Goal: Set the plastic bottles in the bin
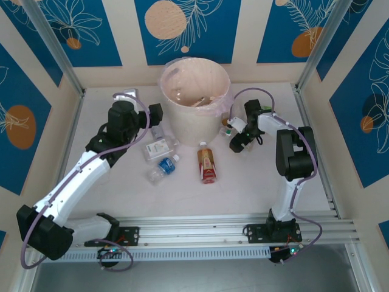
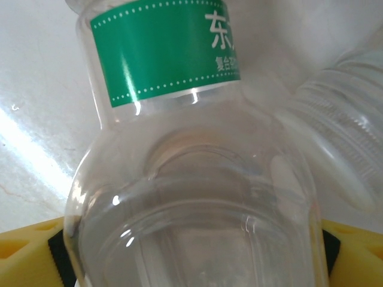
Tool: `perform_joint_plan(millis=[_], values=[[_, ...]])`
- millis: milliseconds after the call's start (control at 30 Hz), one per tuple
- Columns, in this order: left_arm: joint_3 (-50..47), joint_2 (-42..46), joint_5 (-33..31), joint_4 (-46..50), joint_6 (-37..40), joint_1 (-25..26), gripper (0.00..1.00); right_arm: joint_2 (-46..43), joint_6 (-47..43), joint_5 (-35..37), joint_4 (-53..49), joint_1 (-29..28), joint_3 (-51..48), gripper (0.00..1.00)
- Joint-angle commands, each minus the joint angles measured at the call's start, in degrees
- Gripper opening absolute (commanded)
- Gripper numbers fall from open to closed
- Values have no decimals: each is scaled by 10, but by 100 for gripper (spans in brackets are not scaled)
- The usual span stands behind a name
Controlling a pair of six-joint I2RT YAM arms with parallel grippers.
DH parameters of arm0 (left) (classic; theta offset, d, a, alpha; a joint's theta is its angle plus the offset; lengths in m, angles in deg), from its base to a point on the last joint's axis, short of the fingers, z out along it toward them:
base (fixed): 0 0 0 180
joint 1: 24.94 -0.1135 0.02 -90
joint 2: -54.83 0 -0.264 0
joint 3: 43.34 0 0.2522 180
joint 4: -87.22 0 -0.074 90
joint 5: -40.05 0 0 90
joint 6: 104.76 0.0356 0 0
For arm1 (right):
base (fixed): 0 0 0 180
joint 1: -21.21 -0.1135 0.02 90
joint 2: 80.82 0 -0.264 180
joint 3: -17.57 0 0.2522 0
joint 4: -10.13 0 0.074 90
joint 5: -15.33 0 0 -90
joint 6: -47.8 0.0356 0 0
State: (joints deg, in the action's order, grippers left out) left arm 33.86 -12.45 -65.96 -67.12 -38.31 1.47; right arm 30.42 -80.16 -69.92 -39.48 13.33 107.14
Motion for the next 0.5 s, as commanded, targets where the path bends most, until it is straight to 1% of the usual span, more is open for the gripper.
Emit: perform_joint_plan(millis=[0,33,200,233,467], values=[[-13,13,7,-5,-16,-14,100,9,-7,4,-3,-1,-8,87],[-14,14,7,-3,-18,-17,100,9,-4,13,10,-1,-18,84],[-21,16,10,0,-24,-29,100,2,-7,47,39,-10,-55,76],[-23,17,11,0,-25,-31,100,-3,-3,51,43,-10,-62,74],[-43,26,19,-2,-38,-49,100,-59,32,49,65,-14,-110,62]])
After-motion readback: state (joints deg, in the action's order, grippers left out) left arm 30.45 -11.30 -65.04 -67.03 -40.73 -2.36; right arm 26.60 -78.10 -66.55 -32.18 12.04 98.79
